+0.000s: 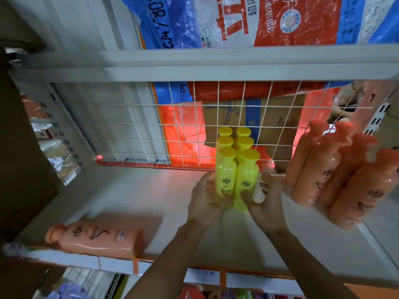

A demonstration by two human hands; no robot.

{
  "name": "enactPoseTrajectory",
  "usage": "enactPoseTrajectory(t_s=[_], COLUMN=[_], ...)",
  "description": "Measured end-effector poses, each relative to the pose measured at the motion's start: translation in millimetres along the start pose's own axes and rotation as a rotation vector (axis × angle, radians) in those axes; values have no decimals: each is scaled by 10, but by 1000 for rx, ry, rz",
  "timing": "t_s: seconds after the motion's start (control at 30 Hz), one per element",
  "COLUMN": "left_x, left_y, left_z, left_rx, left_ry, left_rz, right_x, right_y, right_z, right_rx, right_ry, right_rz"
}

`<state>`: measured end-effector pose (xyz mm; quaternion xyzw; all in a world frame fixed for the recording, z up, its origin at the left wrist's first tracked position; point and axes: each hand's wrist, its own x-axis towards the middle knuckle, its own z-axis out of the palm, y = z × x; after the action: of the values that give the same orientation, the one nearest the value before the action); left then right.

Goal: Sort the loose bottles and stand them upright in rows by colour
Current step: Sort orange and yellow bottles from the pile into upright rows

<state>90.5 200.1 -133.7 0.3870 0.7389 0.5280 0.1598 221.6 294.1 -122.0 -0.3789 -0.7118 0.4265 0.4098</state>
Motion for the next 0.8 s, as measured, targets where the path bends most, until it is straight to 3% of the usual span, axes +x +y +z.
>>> enactPoseTrajectory(t_s=[0.1, 0.17, 0.27, 0.5, 0.67, 0.8], left_x=[-81, -110, -214, -752, -1010, -998], left_y=[-66, -139, -244, -562, -746, -857], left_z=[-329, -629, -1160, -2223, -2473, -2413], left_rx=[194, 265, 347, 470, 503, 417], left_ry=[173, 306, 438, 630, 644, 665], left_rz=[-24, -32, -57, -274, -412, -457], right_x=[-164, -288, -470, -997, -1210, -1218], right_y=[-322, -549, -754, -1047, -1211, -1212], right_z=[122, 348, 853, 1882, 2314, 2476], right_rx=[3, 13, -6, -228, -565, -713], right_ry=[184, 145, -75, -788, -909, -918], right_rz=[-176, -359, -457, -383, -516, -504])
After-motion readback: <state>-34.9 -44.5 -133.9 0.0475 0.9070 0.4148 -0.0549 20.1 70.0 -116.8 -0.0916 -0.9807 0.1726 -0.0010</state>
